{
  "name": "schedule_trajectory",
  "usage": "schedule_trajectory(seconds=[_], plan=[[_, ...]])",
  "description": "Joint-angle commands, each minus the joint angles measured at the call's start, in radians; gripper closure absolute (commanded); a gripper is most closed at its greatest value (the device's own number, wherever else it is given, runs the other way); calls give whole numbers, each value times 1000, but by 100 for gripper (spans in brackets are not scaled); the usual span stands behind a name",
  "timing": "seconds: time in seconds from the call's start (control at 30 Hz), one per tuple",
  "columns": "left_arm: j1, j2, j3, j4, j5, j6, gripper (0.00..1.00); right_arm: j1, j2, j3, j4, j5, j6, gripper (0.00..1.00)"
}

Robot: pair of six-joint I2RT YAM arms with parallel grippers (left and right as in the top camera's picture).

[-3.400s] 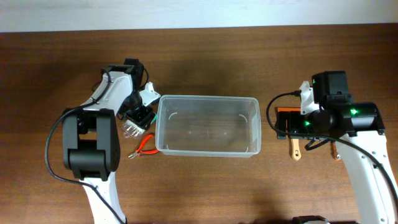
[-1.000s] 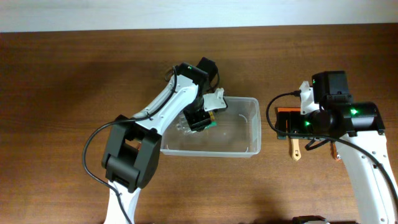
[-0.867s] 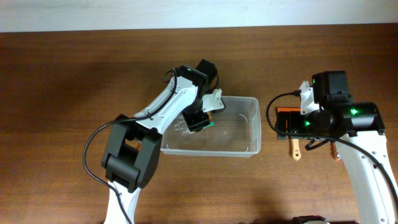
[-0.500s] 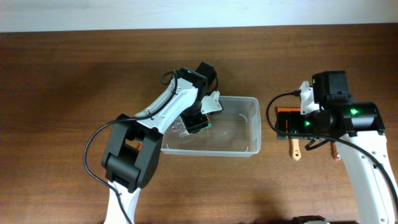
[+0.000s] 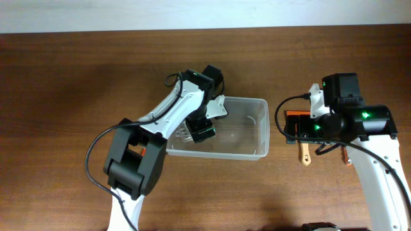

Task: Pack container
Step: 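Carry the marker pack over the container and release inside, then lower left gripper onto the red pliers handle and grasp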

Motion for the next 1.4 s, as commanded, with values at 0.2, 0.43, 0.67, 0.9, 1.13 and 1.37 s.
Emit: schedule_trajectory(seconds=[0.2,0.43,0.67,0.9,1.13,1.37], plan=[[16,-362,1,-35,-106,-29,1,-3,2,18,-1,10,2,1],[245,-515,1,-124,-80,-85,1,-3,2,18,-1,10,2,1],[473,-513,-145,-38,31,-79,1,-3,2,18,-1,9,2,1],[481,-513,-458,187,33,-1,1,-3,2,18,0,9,2,1],[473,-512,-626,341,32,6,1,-3,2,18,0,9,2,1],[473,-511,-706,437,37,6,1,-3,2,18,0,9,2,1]])
